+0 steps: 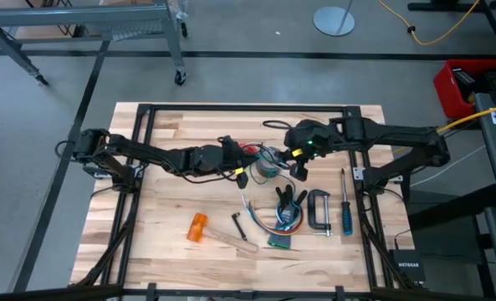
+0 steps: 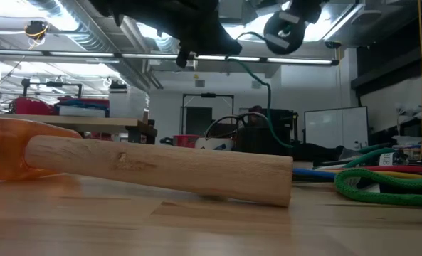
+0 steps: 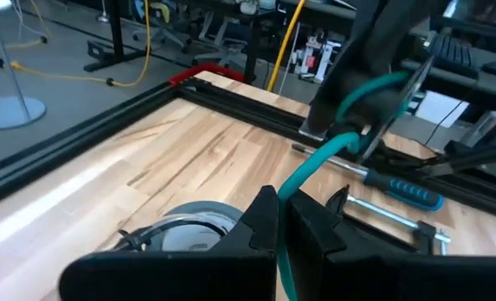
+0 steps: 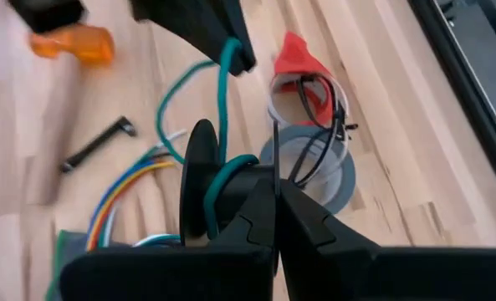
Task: Coil cords
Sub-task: Coil the blue wire onto the spool
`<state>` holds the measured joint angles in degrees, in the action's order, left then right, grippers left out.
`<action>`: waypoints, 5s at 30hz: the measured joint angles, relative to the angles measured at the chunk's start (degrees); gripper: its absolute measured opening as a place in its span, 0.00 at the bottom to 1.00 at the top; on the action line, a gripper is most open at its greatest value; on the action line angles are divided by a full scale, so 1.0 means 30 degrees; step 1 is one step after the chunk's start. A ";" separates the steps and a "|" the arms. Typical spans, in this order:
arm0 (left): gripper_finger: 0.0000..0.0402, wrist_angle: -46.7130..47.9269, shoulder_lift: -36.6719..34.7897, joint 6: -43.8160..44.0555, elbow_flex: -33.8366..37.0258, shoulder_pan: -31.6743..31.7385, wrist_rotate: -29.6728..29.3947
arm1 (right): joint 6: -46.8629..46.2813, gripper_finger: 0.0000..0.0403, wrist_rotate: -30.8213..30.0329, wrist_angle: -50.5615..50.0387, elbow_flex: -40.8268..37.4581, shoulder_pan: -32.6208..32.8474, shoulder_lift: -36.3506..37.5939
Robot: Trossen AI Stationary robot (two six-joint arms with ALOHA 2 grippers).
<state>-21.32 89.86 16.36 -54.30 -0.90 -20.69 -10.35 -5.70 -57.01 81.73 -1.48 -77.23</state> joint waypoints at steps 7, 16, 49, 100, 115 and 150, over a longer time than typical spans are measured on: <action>0.00 -0.0125 0.0000 0.1648 0.0000 0.0465 0.0521 | 0.0022 0.01 -0.0631 0.0168 0.0000 0.0000 -0.1934; 0.00 -0.0218 0.0000 0.3467 0.0000 0.0621 0.2118 | -0.0430 0.01 -0.4083 0.1597 -0.0022 -0.0007 -0.3705; 0.06 -0.0253 0.0087 -0.2613 -0.0078 -0.0910 0.1943 | -0.0368 0.01 -0.3728 0.8757 -0.0044 -0.0787 -0.3570; 0.29 -0.3065 0.1221 -0.3741 -0.0029 -0.1855 0.2187 | -0.0379 0.01 -0.3722 0.9056 0.0007 -0.0765 -0.1973; 0.36 -0.5334 0.2477 -0.5565 -0.0022 -0.1969 0.2179 | -0.0372 0.01 -0.2170 0.9049 -0.0007 -0.0765 -0.1988; 0.00 -0.5807 0.2737 -0.3875 -0.1515 -0.1881 0.2179 | -0.0071 0.01 -0.0606 0.9596 -0.0029 -0.0745 0.2053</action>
<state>-38.74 98.08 4.73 -58.85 -6.55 -14.15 -10.56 -7.51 -28.22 81.65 -3.71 -71.08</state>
